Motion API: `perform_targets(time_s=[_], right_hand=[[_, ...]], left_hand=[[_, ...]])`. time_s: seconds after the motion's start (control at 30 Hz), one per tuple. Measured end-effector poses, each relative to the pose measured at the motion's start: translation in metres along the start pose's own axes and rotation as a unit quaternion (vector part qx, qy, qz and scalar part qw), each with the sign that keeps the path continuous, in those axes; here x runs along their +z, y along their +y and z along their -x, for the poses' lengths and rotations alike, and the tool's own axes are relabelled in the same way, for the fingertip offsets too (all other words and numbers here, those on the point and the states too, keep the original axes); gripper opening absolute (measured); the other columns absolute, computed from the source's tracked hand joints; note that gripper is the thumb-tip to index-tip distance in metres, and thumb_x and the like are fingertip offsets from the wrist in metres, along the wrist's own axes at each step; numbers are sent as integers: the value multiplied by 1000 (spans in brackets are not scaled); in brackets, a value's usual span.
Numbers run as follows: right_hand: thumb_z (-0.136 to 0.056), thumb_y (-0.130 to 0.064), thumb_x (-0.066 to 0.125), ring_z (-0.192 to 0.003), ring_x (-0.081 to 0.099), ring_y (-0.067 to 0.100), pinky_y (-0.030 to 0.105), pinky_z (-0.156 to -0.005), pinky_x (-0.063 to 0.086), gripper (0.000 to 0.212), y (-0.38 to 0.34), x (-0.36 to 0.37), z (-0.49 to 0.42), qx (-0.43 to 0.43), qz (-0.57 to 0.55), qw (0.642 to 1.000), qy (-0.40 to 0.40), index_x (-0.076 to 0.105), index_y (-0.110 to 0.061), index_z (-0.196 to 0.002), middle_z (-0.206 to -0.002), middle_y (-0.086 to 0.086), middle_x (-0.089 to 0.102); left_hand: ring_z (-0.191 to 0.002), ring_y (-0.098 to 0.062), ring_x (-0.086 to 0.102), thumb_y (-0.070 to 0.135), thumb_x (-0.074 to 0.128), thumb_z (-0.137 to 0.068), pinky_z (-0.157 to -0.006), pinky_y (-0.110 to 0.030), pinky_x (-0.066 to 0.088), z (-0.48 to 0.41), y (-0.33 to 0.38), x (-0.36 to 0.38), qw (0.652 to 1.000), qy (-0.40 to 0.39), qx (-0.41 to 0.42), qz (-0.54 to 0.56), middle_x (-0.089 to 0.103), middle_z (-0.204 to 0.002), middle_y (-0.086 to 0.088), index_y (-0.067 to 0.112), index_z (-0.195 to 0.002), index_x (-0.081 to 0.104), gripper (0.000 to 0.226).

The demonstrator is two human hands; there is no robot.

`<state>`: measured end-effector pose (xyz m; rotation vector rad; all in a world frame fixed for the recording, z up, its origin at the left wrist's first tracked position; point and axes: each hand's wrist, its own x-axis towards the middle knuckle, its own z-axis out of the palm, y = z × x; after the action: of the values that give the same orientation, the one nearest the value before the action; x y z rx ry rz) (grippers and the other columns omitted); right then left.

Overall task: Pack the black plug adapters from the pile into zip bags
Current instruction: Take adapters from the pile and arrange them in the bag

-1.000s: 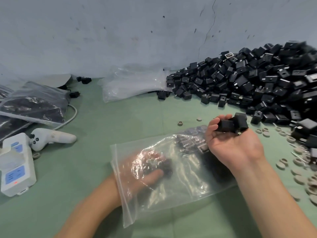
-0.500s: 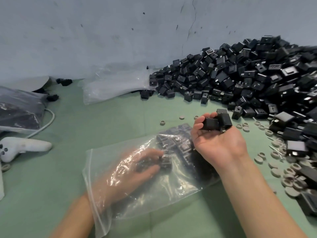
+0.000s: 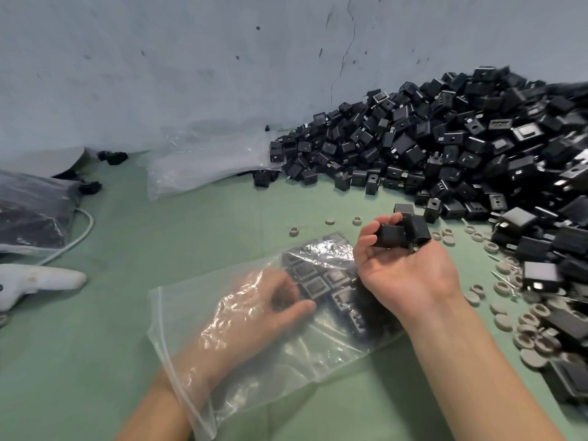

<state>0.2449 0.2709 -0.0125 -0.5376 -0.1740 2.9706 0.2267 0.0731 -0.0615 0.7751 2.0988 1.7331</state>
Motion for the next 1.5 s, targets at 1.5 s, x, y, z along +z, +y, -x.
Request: perform_targets(time_s=[1.5], right_hand=[[-99,-34,49,-84,72,26,41,-82,57,22,69,21,12,59,226,967,-105,56,-17,-86,-93,7,71]], left_hand=[[-79,-8,64,62,68,-81,-68,-26,43,97,41,-112,867,431,-132,-211,69,-86,13,29,-93,62,35]])
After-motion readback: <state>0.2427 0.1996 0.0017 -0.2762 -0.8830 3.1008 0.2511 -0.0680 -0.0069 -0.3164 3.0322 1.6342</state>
